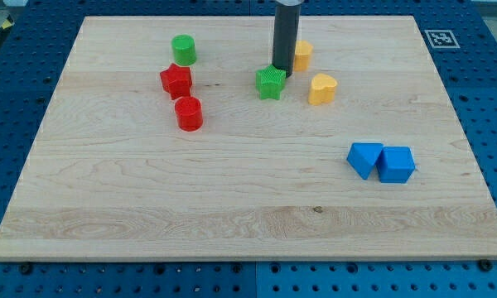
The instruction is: Slide the blue cube and the blue triangle slightly left
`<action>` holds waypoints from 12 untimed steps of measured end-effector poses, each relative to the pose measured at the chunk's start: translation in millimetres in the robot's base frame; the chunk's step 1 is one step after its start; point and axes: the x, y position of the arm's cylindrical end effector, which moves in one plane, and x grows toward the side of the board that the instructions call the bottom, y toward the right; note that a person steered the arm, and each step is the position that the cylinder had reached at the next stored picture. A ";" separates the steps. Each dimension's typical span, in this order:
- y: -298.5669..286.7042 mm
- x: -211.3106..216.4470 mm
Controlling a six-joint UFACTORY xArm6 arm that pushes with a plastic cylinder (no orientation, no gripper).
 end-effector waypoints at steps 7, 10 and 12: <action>187.3 180.0; 140.9 181.6; 128.0 179.8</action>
